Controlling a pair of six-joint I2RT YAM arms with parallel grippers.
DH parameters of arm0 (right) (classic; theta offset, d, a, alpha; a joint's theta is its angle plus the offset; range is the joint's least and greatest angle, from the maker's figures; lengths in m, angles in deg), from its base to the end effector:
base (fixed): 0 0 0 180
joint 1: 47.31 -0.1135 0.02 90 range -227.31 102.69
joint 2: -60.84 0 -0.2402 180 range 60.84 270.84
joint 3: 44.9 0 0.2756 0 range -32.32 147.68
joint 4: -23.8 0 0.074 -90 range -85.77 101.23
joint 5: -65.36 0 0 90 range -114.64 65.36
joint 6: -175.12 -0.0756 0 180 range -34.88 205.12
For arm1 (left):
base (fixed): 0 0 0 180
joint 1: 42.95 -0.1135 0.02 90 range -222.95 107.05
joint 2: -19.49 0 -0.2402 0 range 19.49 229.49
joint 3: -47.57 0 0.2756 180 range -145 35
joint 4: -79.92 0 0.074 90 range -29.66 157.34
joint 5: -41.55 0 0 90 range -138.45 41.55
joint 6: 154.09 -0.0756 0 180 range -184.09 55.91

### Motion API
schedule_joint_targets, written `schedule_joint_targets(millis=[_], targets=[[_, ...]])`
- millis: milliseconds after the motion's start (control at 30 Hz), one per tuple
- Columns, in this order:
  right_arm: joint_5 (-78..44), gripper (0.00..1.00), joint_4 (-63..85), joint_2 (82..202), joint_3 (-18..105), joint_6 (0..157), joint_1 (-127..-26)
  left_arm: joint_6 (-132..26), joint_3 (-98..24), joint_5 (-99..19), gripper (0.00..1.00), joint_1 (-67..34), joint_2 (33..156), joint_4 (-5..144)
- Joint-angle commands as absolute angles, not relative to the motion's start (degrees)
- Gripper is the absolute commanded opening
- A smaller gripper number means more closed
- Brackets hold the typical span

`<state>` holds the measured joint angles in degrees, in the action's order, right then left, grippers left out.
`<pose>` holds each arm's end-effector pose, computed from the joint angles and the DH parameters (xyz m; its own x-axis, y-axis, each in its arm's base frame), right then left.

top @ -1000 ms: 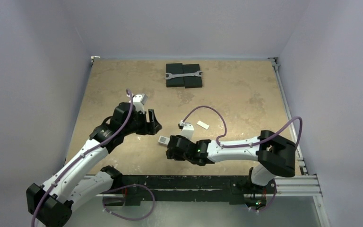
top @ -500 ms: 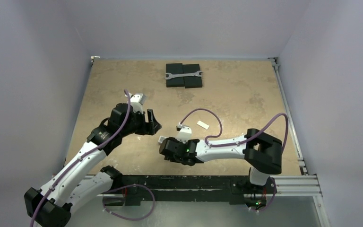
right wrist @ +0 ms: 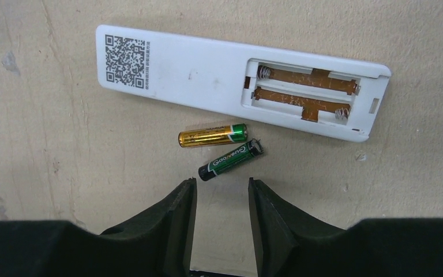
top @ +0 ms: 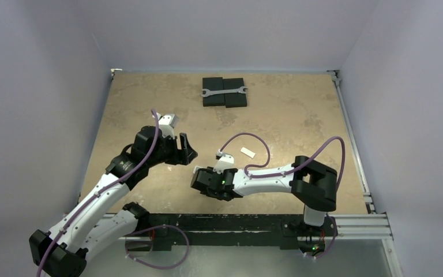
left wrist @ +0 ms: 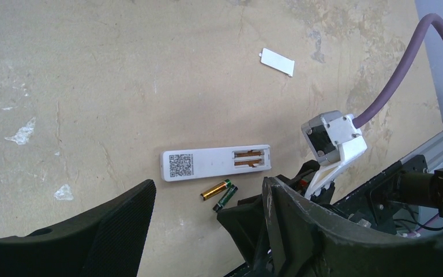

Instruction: Load the batteries into the remote control

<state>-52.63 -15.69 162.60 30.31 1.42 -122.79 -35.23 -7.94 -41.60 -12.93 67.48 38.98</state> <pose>0.1278 0.3519 0.0968 -0.8273 0.3064 -0.4708 0.1392 0.9238 0.3566 0.2179 -0.1363 0.2459 -0.6990 -0.1496 -0.6993 0.2803 0.8423 -0.4604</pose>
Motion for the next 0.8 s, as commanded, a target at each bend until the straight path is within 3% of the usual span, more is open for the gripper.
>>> schedule_joint_targets(millis=[0,767], targets=[[-55.93,0.45,-18.25,162.68,32.72,-1.79,-123.07,-36.32,-7.89,-40.98,0.68,-12.98,66.69,40.65],[-56.72,0.46,-18.41,165.43,34.38,-3.3,-121.88,-36.4,-7.83,-40.63,0.68,-13.02,67.39,40.73]])
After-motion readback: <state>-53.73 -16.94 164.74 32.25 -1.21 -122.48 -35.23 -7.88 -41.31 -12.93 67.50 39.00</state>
